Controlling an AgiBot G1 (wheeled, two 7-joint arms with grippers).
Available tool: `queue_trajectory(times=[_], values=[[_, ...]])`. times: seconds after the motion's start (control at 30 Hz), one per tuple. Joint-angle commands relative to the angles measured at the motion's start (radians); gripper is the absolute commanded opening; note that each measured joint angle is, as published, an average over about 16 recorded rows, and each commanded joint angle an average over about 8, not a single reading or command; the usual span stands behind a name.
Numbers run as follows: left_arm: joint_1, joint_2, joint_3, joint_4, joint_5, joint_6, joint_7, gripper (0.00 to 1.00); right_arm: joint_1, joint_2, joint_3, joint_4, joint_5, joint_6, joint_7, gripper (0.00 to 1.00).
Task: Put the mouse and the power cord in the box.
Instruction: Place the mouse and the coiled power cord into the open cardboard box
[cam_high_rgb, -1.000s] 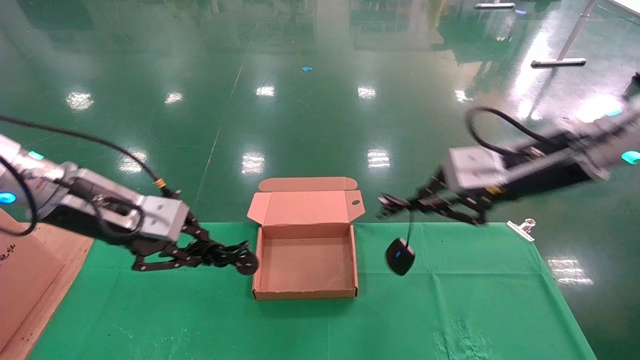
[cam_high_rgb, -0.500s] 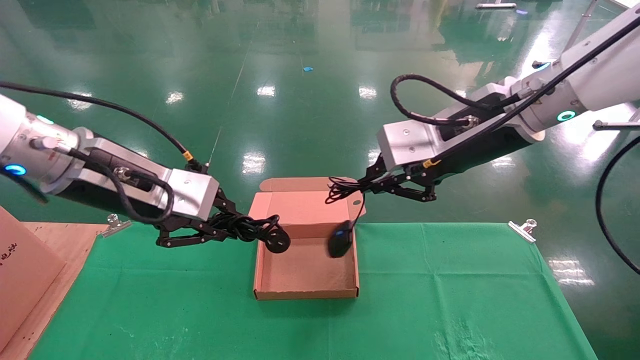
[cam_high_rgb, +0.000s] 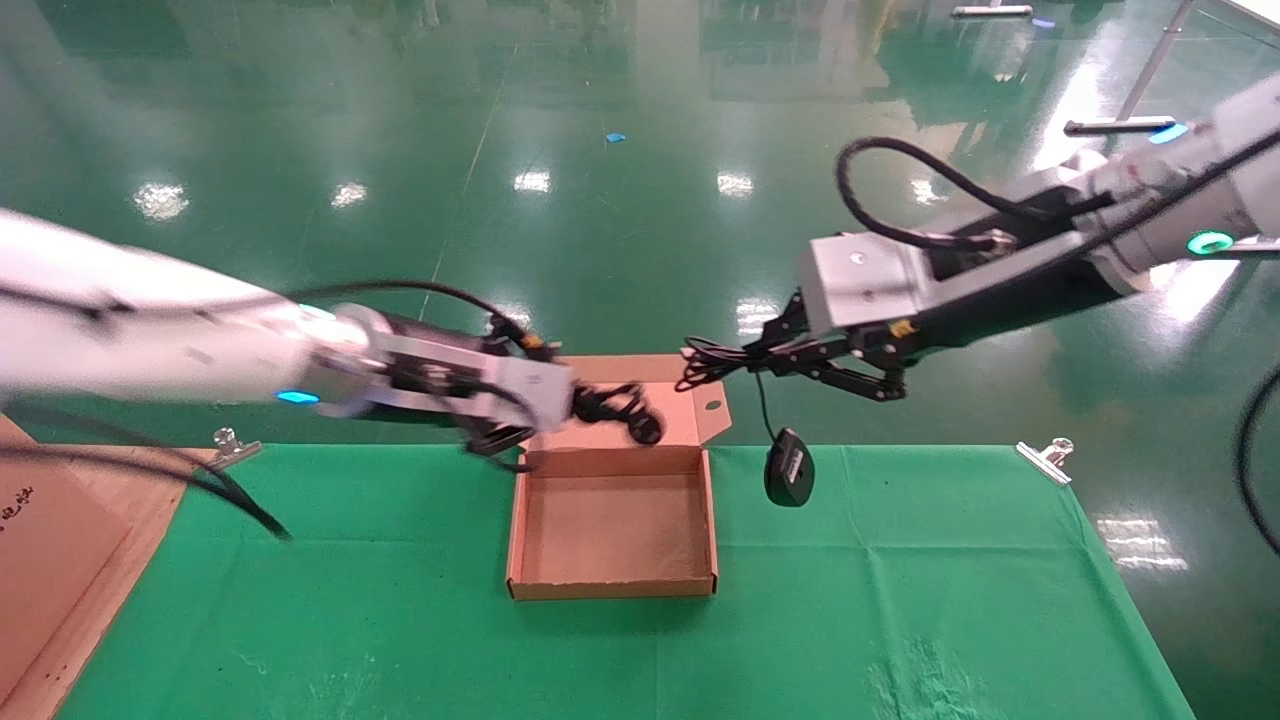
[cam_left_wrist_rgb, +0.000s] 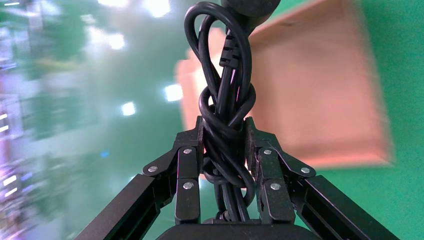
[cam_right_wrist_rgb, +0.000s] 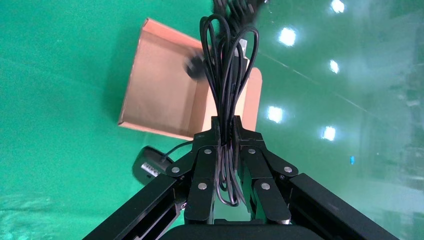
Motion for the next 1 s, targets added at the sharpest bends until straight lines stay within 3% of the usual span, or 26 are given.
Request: queue_trajectory(times=[0.03,0.33,0.63,0.7,0.9,0.97,1.0], values=[[0.052,0.029,0.008,-0.007,0.058,-0.114,-0.021,0.0,-0.017,0.026,0.003,0.037,0.008,0.002,0.016,0.0],[0.261,0.192,0.034,0.134,0.325,-0.515,-0.155,0.0,-0.085,0.118,0.012,0.079,0.023,0.021,0.001,0.0],[0.334,0.244,0.117,0.272,0.36,-0.703,-0.161,0.01,-0.125,0.143,0.01,0.051,0.016,0.051,-0.037,0.0],[0.338,0.245,0.144,0.287,0.342,-0.725,-0.162,0.13,-0.131,0.142,0.008,0.041,0.012,0.057,-0.044,0.0],[0.32,0.245,0.217,0.311,0.255,-0.732,-0.156,0.87,-0.134,0.136,0.006,0.009,0.009,0.068,-0.055,0.0],[0.311,0.244,0.239,0.316,0.224,-0.732,-0.149,1.0,-0.131,0.133,0.007,-0.003,0.011,0.068,-0.056,0.0],[0.308,0.244,0.248,0.319,0.209,-0.734,-0.144,1.0,-0.129,0.132,0.008,-0.008,0.011,0.069,-0.057,0.0]])
